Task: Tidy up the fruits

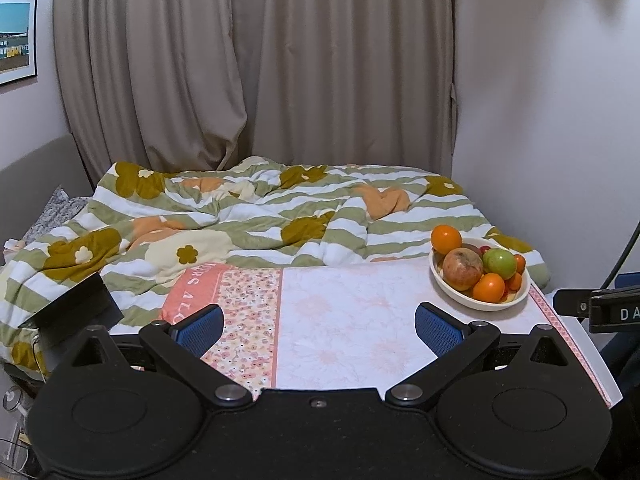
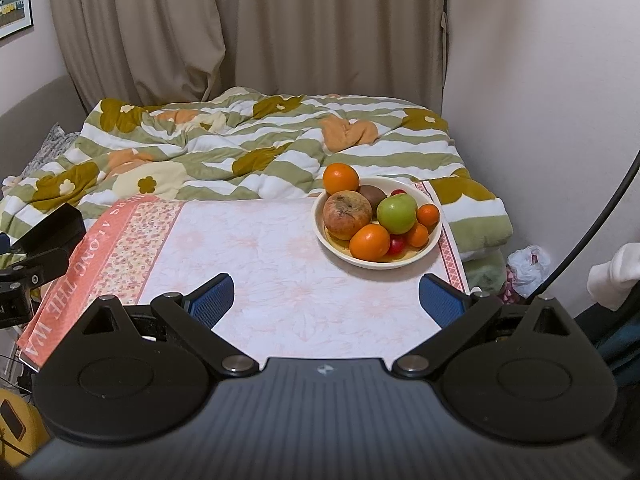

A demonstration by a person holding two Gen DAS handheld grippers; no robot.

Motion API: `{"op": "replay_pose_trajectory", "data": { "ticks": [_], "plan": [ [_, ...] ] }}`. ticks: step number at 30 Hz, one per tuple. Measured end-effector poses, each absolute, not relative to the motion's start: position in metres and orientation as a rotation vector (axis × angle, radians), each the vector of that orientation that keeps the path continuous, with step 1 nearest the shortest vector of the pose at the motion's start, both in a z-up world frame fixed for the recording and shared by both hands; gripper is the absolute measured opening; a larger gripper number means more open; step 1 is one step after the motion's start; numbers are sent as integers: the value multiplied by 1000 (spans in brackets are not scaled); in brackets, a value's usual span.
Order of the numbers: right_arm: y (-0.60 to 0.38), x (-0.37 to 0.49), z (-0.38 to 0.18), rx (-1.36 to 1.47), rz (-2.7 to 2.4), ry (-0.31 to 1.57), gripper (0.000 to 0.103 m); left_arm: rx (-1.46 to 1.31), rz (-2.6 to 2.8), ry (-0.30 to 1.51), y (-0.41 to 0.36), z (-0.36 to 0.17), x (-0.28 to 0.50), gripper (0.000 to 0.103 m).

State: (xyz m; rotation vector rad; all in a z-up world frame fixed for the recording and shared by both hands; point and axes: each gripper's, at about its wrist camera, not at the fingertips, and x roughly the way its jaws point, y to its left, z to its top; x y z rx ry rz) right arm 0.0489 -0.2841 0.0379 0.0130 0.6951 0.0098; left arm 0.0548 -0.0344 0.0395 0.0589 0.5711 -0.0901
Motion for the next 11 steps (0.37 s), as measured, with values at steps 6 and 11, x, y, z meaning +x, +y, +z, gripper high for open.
{"op": "replay_pose_trajectory", "data": {
  "ticks": [6, 11],
  "plan": [
    [-278, 48, 38, 25, 2, 693, 103, 64, -90, 586, -30, 37, 55, 103],
    [-271, 42, 35, 34, -18, 696, 103, 59, -110, 588, -25, 34, 53, 103]
  ]
}}
